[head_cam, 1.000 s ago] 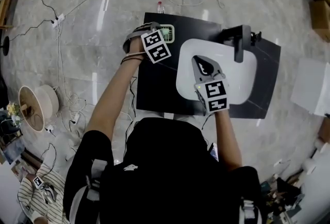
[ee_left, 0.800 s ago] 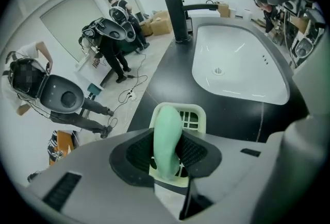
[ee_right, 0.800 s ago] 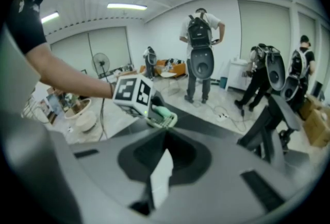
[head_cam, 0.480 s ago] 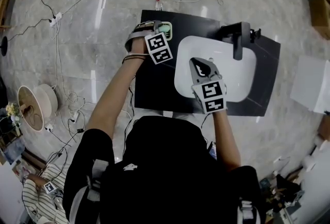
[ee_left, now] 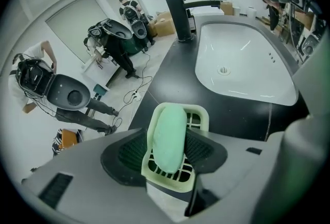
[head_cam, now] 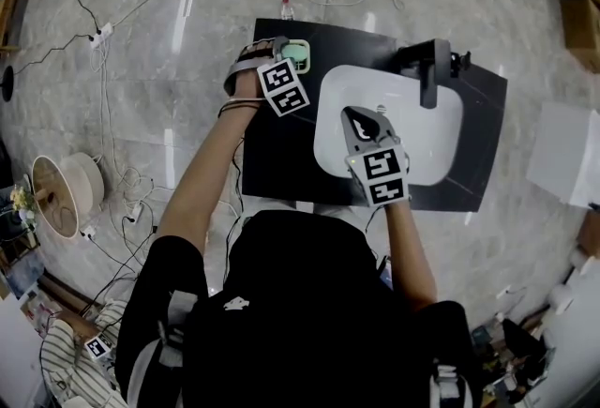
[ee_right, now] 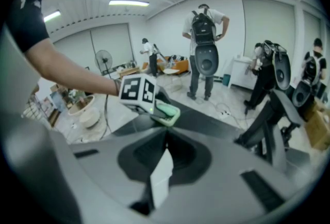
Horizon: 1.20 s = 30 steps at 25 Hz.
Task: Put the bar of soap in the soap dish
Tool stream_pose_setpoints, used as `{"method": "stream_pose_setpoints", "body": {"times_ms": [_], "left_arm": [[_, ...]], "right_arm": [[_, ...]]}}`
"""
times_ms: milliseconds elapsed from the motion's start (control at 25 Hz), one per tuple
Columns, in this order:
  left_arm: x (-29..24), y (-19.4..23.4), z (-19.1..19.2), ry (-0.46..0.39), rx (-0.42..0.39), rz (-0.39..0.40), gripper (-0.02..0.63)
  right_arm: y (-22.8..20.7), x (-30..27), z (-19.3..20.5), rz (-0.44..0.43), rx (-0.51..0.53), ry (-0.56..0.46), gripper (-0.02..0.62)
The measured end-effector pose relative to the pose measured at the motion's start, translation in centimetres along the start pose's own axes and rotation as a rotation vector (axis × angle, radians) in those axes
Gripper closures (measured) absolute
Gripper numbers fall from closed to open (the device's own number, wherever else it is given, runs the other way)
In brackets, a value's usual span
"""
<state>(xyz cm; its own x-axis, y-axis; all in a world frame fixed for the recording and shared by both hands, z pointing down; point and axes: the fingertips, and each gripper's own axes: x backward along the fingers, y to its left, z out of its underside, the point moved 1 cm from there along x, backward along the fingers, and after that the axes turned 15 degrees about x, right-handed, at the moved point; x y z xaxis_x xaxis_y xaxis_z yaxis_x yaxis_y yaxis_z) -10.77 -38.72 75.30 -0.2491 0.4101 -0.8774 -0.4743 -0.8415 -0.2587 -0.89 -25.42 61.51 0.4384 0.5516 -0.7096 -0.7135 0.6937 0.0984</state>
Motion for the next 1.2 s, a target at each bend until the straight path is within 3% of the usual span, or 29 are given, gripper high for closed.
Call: {"method": "stream_pose_setpoints", "body": {"times_ms": [400, 760, 960, 1200], "left_arm": [[1.9, -0.3, 0.8, 0.004, 0.06, 0.035, 0.35], [4.1, -1.4, 1.8, 0.005, 0.162, 0.085, 0.35], [5.9, -1.6, 1.4, -0.044, 0.234, 0.088, 0.351], [9.8, -0.8, 1.4, -0.134, 0.38, 0.052, 0.413]], "right_arm": [[-0.3, 0.8, -0.7, -0.002, 0.023, -0.019, 0.56], [-1.2, 2.0, -2.5, 0.019, 0.071, -0.044, 0.56], [-1.4, 2.9, -3.2, 0.036, 0.086, -0.062, 0.56], [-1.9, 4.3, -4.8, 0.064, 0.11, -0.1, 0.56]]}}
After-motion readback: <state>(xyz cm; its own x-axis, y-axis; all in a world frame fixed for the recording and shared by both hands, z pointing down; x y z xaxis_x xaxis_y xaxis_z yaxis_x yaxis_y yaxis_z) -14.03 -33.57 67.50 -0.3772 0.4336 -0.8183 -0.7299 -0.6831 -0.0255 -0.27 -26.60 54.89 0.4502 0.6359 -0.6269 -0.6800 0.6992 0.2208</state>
